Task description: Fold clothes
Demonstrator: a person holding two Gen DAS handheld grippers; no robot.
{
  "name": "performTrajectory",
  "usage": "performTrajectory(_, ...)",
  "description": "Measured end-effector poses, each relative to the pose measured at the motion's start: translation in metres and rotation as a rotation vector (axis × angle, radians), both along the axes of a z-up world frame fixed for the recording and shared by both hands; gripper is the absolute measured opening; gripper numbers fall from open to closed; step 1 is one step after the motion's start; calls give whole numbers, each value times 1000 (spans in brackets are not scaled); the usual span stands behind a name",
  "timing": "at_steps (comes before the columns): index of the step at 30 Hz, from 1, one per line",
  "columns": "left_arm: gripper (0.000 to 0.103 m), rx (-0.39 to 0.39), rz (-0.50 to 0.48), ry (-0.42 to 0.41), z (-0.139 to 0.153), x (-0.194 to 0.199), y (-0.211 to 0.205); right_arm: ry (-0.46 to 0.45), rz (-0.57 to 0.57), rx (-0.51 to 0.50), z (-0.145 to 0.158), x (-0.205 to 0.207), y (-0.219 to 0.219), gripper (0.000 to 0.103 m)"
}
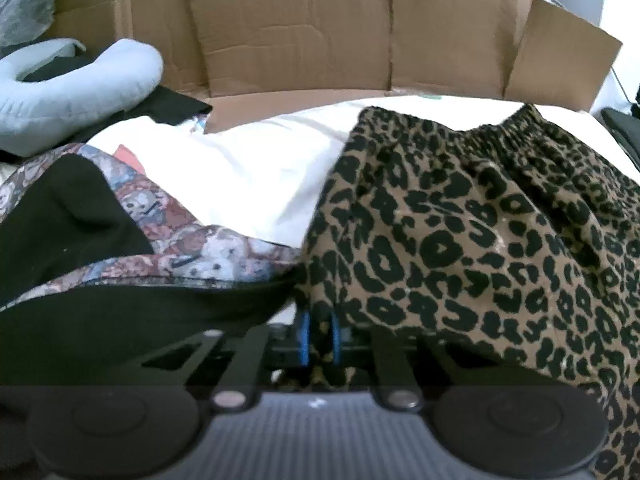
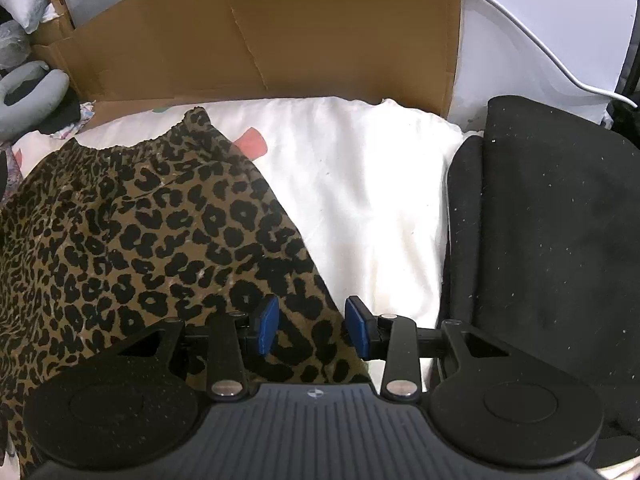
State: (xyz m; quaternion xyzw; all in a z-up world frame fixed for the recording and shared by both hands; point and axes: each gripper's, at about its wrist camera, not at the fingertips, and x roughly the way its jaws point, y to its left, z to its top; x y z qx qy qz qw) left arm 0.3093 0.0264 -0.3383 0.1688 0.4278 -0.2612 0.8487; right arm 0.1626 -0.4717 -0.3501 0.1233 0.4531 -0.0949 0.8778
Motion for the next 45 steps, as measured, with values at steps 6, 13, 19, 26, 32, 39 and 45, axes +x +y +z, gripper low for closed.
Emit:
performTrajectory(6,3,6,38,13,3,10,8,26,53,-13,-7,12,3,44)
performTrajectory(13,5,-14,72,53,1,13,12,96,103,-17,-20,23,3,21)
performTrajectory(19,23,-54,109,52,15,5,31,112,103,-50,-12,23,0,1)
performTrajectory(26,57,-16,101,39,24,-24,49,71,54,35,-4,10,-6,15)
performTrajectory(32,58,27,85,59,13,-45,56,85,69,47,-3,-4,0,32)
performTrajectory(39,56,103,47,29,0,-70,59,126,127,28,-10,-14,14,32)
performTrajectory(45,52,121,77,39,-13,-71,72,137,124,-15,-13,-15,16,33)
